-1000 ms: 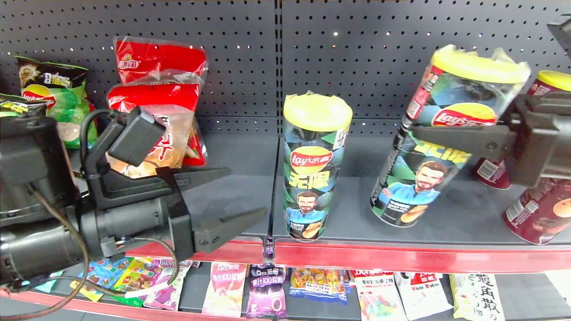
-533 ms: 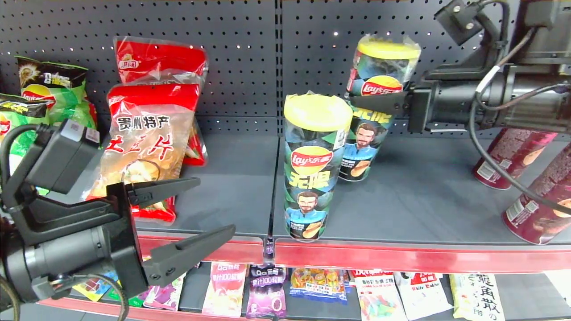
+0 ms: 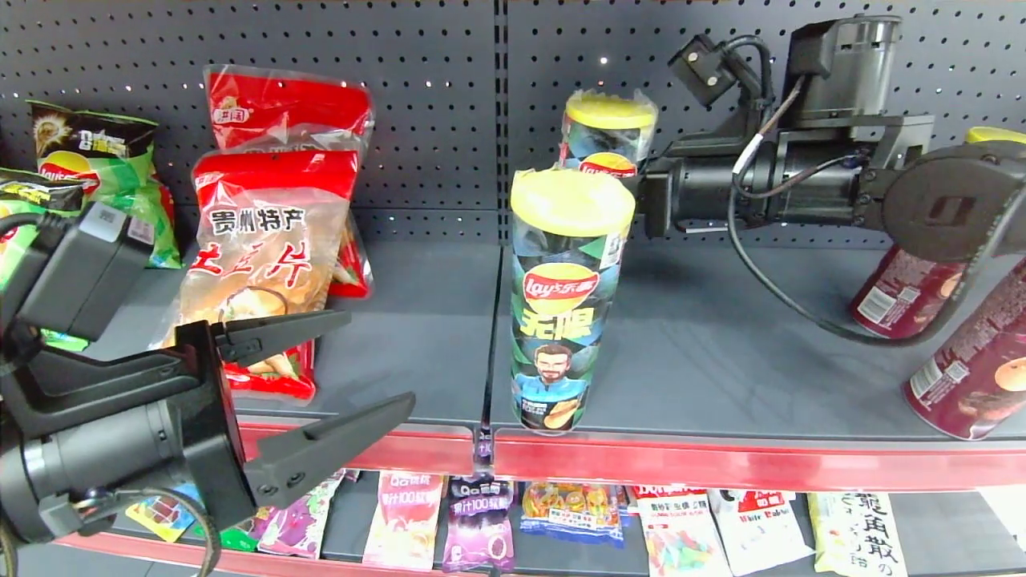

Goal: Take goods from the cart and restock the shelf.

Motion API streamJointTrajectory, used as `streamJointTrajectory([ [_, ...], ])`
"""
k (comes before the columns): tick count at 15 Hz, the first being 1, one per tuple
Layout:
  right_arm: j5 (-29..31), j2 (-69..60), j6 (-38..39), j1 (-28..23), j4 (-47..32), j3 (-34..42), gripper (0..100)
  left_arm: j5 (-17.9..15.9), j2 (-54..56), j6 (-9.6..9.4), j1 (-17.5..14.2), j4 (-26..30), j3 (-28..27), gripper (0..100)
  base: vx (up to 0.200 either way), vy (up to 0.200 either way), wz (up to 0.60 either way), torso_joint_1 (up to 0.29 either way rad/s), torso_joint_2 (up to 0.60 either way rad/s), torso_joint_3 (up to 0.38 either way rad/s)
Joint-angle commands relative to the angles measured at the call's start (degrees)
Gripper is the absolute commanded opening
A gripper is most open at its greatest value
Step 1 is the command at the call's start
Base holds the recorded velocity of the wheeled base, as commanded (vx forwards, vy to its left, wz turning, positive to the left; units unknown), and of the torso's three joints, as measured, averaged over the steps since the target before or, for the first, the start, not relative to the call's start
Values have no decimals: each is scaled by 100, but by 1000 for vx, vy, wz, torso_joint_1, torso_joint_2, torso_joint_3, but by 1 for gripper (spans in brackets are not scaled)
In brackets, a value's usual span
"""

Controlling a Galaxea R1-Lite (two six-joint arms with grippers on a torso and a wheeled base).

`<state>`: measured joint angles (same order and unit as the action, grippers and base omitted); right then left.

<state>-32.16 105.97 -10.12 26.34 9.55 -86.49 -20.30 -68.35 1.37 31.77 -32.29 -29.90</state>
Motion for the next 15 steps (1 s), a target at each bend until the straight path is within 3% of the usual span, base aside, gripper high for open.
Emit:
streamJointTrajectory([
  [1,-1,222,1,20,3,-96,0,-1,-47,4,-4,-5,-24,100,0,0,0,0,0,0],
  [10,8,328,-104,81,3,-122,0,-9,-117,4,-4,-14,-24,100,0,0,0,0,0,0],
  [11,8,310,-104,90,3,-96,100,-1,-117,4,-4,-14,-24,100,0,0,0,0,0,0],
  [15,78,-103,-78,81,-32,273,100,-1,-143,4,-4,-14,-42,100,0,0,0,0,0,0],
])
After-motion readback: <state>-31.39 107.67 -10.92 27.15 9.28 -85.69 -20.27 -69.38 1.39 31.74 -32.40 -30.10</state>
